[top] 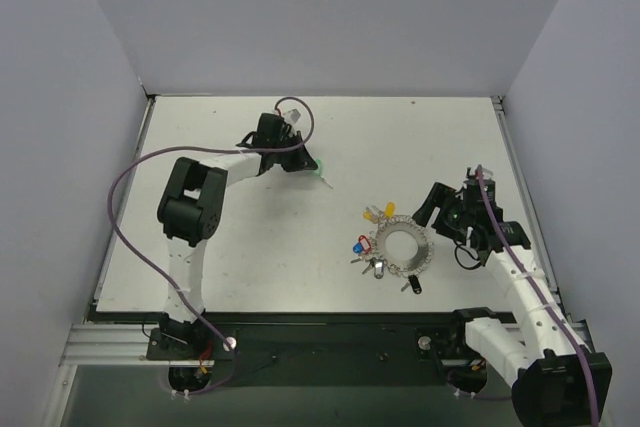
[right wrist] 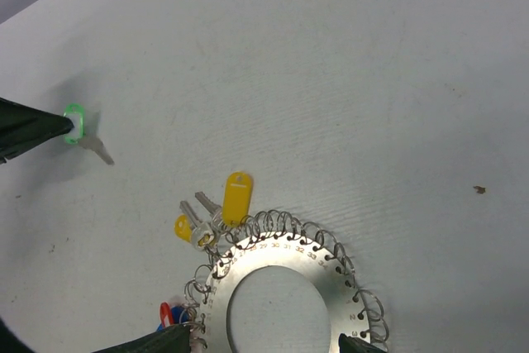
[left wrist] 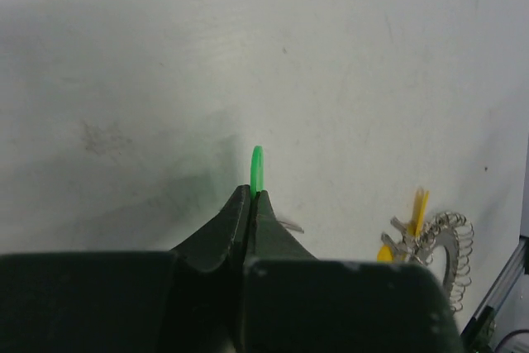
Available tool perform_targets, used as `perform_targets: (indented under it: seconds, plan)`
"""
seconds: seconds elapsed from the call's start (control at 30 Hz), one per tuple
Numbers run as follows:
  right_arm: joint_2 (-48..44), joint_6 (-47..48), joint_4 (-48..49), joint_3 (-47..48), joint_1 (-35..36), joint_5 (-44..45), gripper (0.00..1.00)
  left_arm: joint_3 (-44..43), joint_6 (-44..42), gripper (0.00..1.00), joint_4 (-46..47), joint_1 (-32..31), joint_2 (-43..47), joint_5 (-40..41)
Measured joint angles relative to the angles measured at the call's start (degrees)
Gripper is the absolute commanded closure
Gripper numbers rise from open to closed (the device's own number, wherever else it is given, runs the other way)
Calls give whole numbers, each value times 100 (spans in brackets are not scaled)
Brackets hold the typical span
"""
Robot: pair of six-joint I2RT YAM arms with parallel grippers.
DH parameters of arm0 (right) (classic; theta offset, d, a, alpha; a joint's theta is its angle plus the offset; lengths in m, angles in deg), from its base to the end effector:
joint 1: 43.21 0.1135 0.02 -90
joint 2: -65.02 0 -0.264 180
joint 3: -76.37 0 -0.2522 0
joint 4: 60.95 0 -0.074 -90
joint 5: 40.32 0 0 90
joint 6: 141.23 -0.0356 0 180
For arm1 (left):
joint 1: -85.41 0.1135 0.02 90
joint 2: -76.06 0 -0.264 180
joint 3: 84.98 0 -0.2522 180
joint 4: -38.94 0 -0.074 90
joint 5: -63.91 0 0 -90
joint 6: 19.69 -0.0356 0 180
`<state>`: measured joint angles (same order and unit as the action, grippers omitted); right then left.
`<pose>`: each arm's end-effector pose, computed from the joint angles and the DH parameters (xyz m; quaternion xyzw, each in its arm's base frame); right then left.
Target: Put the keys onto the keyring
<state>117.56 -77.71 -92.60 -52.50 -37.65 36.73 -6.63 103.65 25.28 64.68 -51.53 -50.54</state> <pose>0.2009 0.0276 0.2576 0.1057 0.8687 0.2260 0.4279 0.4529 -0.1872 0.1445 -0.0075 0.8889 -0.3598 0.2836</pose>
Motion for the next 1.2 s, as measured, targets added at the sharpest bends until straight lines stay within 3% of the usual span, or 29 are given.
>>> perform_targets:
  seconds: [0.13, 0.4, 0.57, 0.67, 0.93, 1.03, 1.2]
  plan:
    - [-136, 0, -52, -26, 52, 4, 30, 820, -160, 100, -24, -264, 901, 164]
    - [-203, -2, -144, -96, 109, 24, 30, 1611, -417, 100, -385, -625, 2240, 831]
    - [-151, -11, -214, -166, 210, 173, 30, 1810, -605, 55, -822, -734, 2813, 1113]
    - [46, -46, -221, -201, 247, 313, 31, 1884, -695, 40, -1049, -772, 3143, 1255]
    - [579, -72, -254, -212, 278, 776, 33, 2304, -831, 38, -1436, -811, 4035, 1429]
    - [791, -61, -256, -195, 251, 946, 46, 2422, -859, 38, -1469, -820, 4308, 1429]
    - [1130, -50, -181, -48, -164, 844, 55, 2531, -909, 38, -1519, -822, 4468, 1425]
